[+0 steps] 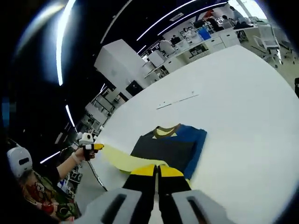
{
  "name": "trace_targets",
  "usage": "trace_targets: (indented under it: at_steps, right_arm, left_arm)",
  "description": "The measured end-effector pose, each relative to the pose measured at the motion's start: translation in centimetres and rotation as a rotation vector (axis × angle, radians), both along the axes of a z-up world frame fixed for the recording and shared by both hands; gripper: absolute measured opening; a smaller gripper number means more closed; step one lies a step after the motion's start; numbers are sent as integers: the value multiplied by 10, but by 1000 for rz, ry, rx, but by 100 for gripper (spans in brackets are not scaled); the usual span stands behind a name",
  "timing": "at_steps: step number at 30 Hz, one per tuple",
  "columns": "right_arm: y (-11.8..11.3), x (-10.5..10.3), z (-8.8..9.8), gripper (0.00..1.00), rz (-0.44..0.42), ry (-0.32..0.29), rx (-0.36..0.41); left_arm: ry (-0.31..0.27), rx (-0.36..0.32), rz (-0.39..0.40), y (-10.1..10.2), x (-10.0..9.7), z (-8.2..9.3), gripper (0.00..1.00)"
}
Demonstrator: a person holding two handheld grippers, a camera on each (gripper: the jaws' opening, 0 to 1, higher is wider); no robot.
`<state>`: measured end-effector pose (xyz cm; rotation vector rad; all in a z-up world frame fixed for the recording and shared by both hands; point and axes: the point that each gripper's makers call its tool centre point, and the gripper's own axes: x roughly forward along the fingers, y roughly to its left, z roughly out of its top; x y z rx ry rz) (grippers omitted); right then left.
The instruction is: Fold the garment on the visible template until the final outline fits inside the template.
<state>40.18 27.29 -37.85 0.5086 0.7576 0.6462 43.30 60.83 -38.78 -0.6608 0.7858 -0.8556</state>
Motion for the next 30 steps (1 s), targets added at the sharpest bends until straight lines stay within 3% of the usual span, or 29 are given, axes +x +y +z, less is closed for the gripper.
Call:
trace_targets:
  at_steps: [8, 13, 15, 21, 30]
  right_arm:
    - [-14, 45, -15, 0, -39, 1, -33]
    - [-14, 73, -12, 0, -67, -34, -25]
    - [-13, 85, -16, 0, -72, -41, -26]
    - [-16, 117, -55, 0, -111, 19, -67]
    - [-20, 134, -88, 0, -160, 83, -69]
  left_arm:
    - [-29, 19, 65, -1, 39, -8, 0]
    - [-71, 20, 101, -5, 60, -6, 0]
    - [-61, 14, 120, -4, 72, -12, 0]
    - [-5, 4, 229, 3, 110, -44, 0]
    - [70, -4, 296, 3, 123, -75, 0]
